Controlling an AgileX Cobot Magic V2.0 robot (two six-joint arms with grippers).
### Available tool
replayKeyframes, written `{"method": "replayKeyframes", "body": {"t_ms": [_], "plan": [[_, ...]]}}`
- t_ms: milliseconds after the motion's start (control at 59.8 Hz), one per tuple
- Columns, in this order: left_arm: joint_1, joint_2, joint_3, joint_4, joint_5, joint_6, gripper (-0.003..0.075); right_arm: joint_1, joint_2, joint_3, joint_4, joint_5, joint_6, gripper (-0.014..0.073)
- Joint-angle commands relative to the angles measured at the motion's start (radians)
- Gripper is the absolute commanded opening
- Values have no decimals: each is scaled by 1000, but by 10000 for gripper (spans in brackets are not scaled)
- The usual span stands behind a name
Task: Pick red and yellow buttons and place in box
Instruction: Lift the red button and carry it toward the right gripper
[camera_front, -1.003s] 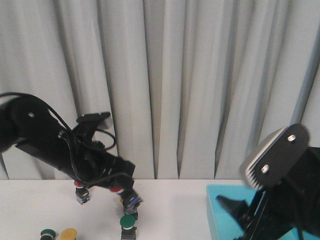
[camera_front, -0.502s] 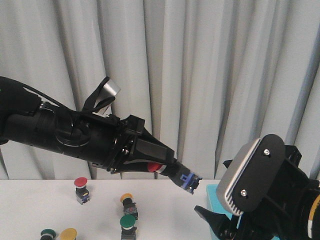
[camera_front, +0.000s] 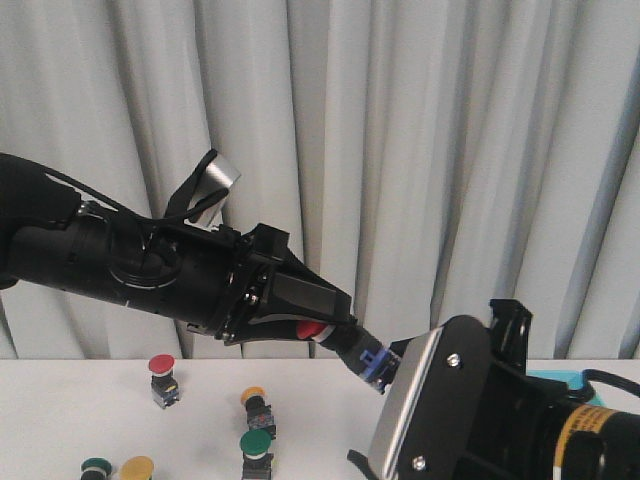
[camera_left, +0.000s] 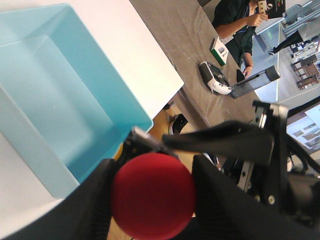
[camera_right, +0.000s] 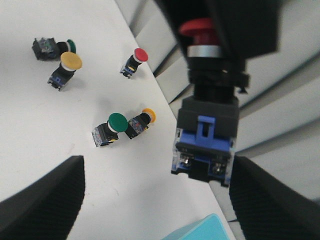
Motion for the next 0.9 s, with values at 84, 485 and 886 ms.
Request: {"method": "replayKeyframes", "body": {"t_ms": [84, 485, 886], "plan": [[-5, -50, -25, -80, -16, 1, 120, 1, 0, -36, -36, -105, -27, 568], [-5, -50, -24, -54, 24, 0, 122, 1, 7, -36, -65, -238, -13, 568], [-5, -50, -24, -56, 47, -1, 126, -61, 66, -36, -57, -296, 80, 444]]}}
